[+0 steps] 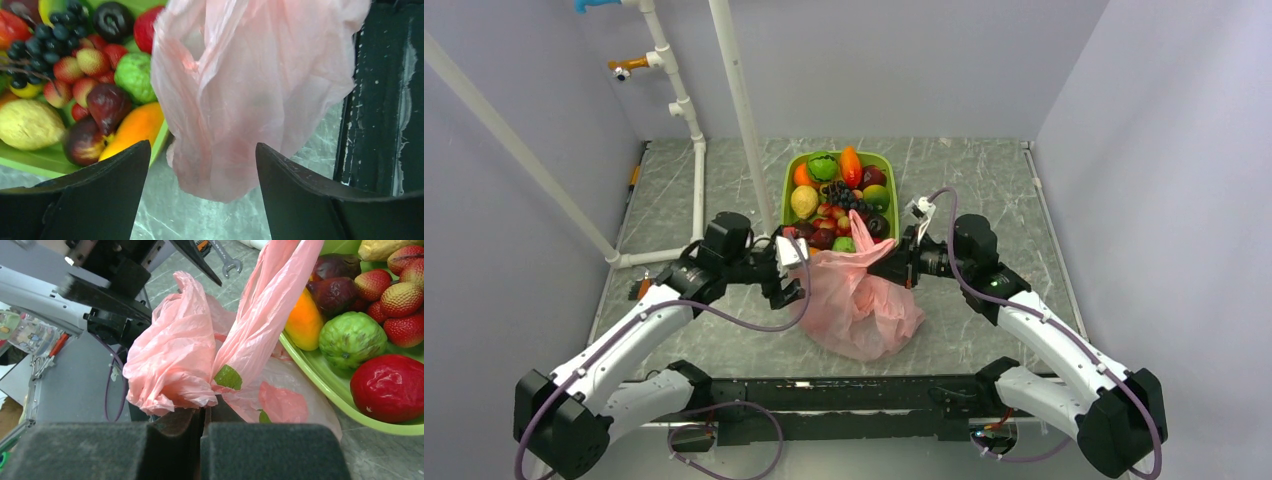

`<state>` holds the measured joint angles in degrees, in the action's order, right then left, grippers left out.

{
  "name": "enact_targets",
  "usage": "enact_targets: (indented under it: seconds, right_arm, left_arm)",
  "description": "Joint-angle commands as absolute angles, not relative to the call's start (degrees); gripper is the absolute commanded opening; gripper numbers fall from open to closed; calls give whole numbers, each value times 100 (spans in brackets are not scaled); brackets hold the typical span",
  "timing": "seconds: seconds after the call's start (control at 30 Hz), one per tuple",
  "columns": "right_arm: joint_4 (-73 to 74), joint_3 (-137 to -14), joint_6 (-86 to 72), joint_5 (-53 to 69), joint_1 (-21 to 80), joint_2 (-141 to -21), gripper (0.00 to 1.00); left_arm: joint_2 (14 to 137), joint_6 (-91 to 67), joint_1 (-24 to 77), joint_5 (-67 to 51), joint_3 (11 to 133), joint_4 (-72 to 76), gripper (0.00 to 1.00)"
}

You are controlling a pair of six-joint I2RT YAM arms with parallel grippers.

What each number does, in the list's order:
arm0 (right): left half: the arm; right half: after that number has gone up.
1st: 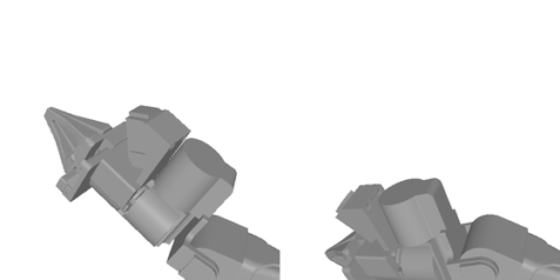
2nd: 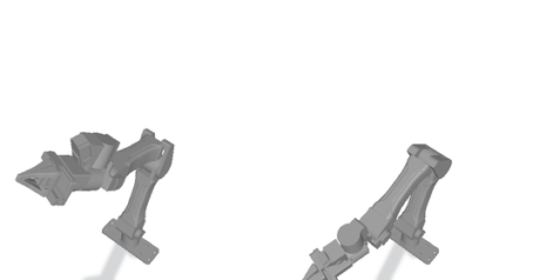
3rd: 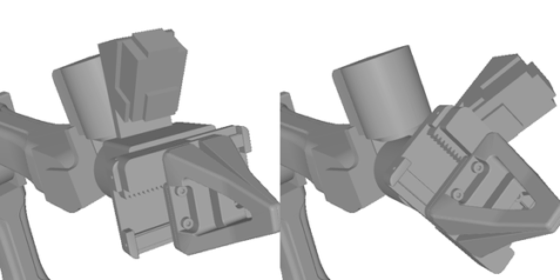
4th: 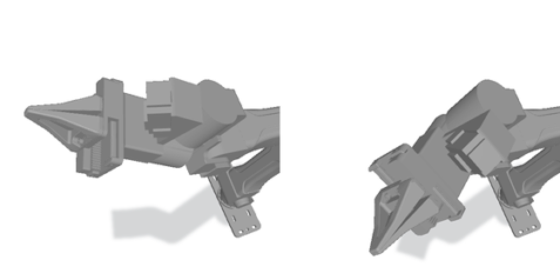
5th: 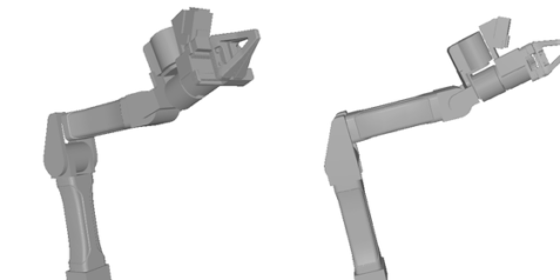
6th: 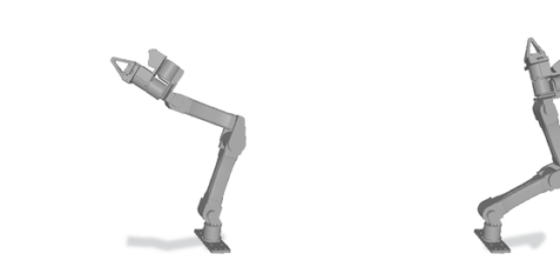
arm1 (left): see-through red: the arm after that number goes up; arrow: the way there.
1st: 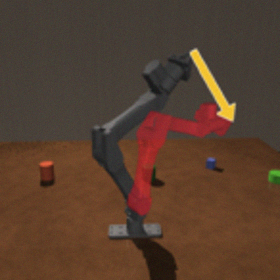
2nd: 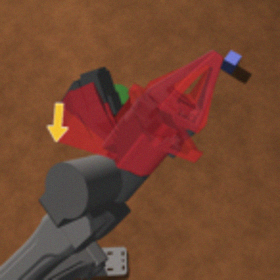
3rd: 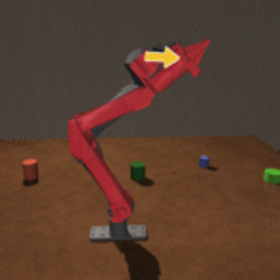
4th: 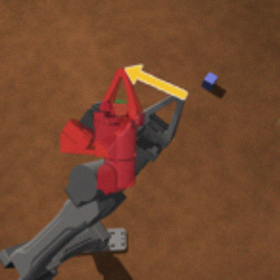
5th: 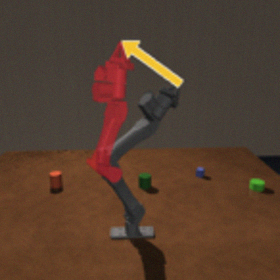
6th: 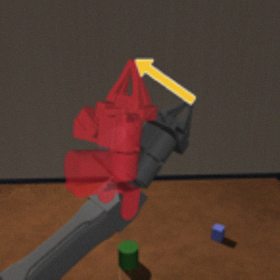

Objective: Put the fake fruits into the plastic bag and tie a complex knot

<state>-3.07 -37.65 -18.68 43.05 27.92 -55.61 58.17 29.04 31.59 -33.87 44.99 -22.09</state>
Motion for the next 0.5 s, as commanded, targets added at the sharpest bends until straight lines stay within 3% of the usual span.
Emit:
enact_targets:
  seconds: [0.0,0.2,0.47]
  right_arm:
    - [-378,-3839,-1619,4567,2776,-5617,0]
    - [-255,-3915,-1459,4658,2787,-5703,0]
    - [-187,-4058,-1451,4600,2782,-5724,0]
  left_arm:
    - [5474,3119,2977,-4689,5088,-2021,85]
    - [6189,2656,3395,-4827,6085,-1890,86]
    - [6850,2046,4063,-4455,6240,-1013,84]
